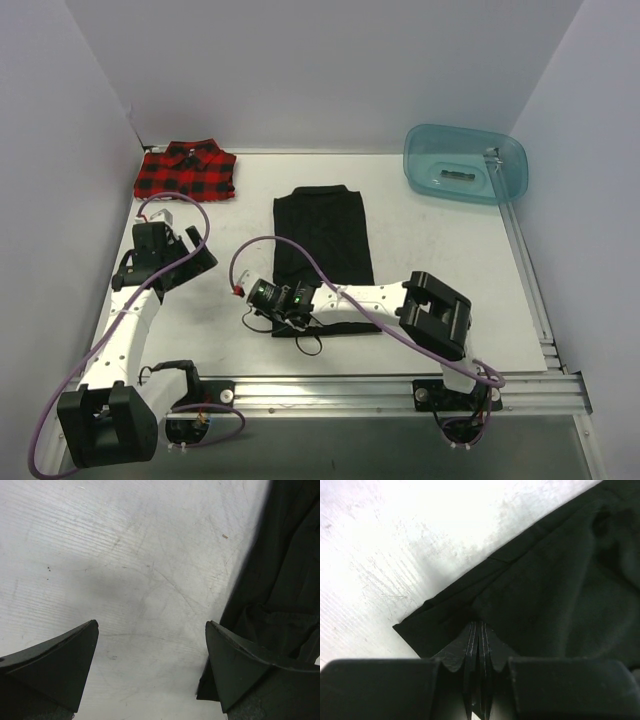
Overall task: Fold and stack the long sleeve shirts
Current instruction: Fold the shirt
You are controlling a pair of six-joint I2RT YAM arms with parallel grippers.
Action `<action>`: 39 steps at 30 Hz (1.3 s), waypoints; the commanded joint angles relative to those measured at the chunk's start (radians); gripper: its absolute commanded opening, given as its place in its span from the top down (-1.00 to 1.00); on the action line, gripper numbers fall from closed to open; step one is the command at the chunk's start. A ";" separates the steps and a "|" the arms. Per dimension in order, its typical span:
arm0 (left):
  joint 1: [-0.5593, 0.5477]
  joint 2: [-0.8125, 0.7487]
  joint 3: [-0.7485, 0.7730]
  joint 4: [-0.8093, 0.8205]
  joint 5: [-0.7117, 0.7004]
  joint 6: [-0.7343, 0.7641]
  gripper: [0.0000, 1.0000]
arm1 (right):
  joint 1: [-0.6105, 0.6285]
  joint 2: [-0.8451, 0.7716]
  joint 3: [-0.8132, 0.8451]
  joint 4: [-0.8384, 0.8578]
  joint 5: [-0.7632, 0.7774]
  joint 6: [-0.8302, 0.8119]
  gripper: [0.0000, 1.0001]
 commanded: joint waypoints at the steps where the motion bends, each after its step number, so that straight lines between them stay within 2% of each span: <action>1: 0.007 -0.004 0.004 0.036 0.009 0.016 -0.95 | -0.020 -0.100 -0.003 -0.023 0.061 0.009 1.00; 5: 0.007 -0.007 0.003 0.036 0.009 0.016 -0.95 | -0.060 -0.151 -0.018 -0.028 0.110 0.001 1.00; 10: 0.009 -0.007 0.004 0.036 0.011 0.016 -0.95 | -0.085 -0.189 -0.006 -0.051 0.000 0.008 1.00; 14: 0.009 -0.008 0.003 0.035 0.011 0.016 -0.95 | -0.039 -0.137 0.028 -0.080 -0.054 0.047 0.35; 17: 0.009 -0.008 0.003 0.035 0.012 0.018 -0.95 | -0.011 -0.088 0.039 -0.082 -0.065 0.079 0.16; 31: 0.009 -0.013 0.001 0.036 0.011 0.018 -0.95 | 0.018 0.059 0.083 -0.099 0.010 0.081 0.11; 34: 0.009 -0.011 0.001 0.036 0.011 0.018 -0.95 | 0.021 0.074 0.083 -0.097 0.031 0.074 0.16; 39: 0.009 -0.011 0.001 0.036 0.012 0.019 -0.95 | 0.029 0.081 0.083 -0.097 0.077 0.064 0.38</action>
